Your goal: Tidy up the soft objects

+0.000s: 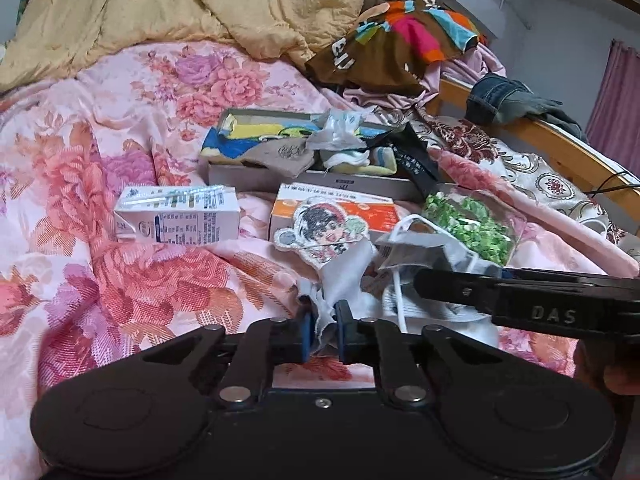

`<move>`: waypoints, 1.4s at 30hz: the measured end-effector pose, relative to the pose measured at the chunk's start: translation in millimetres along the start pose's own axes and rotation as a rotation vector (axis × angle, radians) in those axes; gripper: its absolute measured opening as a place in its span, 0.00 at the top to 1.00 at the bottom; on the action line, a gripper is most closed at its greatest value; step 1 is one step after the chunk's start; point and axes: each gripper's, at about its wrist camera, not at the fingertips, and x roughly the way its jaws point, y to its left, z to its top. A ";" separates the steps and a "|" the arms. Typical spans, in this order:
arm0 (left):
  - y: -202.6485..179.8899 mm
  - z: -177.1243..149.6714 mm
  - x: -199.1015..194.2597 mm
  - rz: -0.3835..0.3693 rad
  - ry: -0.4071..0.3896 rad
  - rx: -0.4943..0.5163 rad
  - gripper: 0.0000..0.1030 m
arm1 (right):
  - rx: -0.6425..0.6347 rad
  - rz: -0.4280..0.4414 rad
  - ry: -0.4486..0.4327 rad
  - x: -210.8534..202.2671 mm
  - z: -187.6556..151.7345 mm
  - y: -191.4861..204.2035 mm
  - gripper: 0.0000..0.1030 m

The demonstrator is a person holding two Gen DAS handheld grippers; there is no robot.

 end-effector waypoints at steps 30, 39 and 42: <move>-27.4 20.1 -75.3 0.109 -0.211 -0.134 0.90 | -0.031 0.073 -0.287 -69.4 14.7 15.3 0.72; -34.2 46.0 -63.2 0.080 -0.235 -0.137 0.90 | -0.033 0.069 -0.341 -78.2 21.1 15.0 0.72; -36.7 56.7 -56.3 0.069 -0.242 -0.120 0.90 | -0.054 0.056 -0.352 -73.1 30.6 14.4 0.72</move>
